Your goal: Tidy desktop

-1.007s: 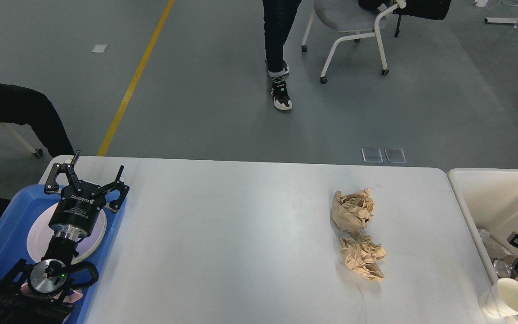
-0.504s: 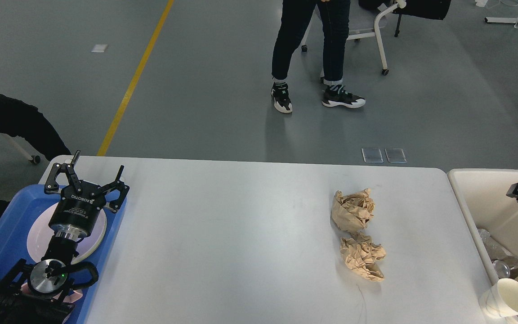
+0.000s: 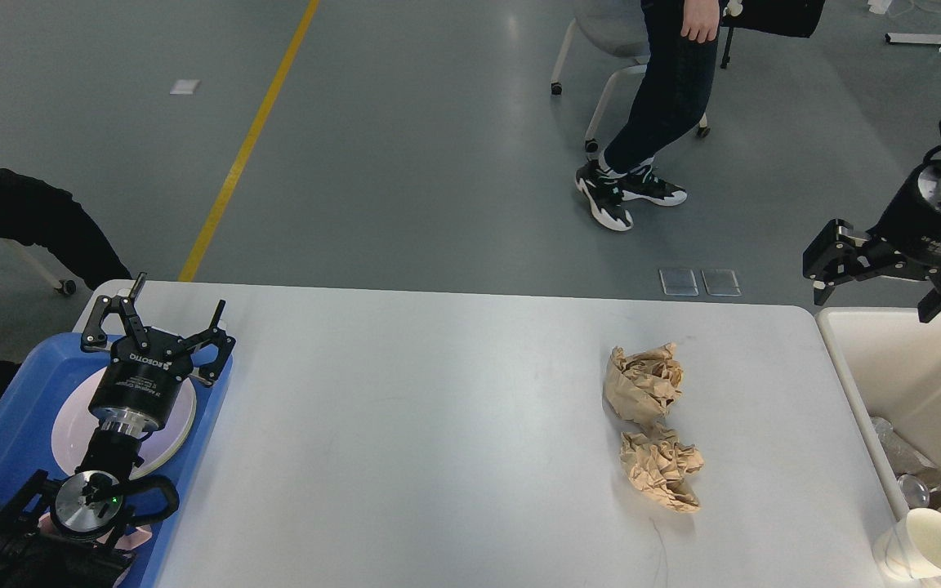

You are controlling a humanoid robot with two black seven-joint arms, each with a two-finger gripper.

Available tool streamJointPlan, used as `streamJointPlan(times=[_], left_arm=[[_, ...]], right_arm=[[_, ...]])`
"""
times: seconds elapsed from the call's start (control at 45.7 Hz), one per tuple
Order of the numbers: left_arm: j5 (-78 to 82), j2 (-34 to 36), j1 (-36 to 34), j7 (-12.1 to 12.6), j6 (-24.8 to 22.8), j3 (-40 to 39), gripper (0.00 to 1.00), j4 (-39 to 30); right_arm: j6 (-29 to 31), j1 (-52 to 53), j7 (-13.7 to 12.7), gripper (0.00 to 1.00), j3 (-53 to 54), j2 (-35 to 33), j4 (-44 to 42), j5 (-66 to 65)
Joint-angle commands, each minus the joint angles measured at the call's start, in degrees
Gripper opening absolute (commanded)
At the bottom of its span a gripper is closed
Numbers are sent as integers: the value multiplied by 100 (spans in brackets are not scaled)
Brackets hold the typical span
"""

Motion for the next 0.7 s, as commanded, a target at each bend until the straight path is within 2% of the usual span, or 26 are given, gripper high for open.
streamJointPlan(times=[0.0,0.285,0.679], left_arm=[[-2,0,0,-1,0,0,96,0],[-2,0,0,-1,0,0,96,0],[-2,0,0,-1,0,0,96,0]], right_arm=[[257,954,-8,100,-5,7,689,1],[257,2177,-8,100,39,-160,1858,18],[257,2151,-8,100,-66,-266,1911,-17]])
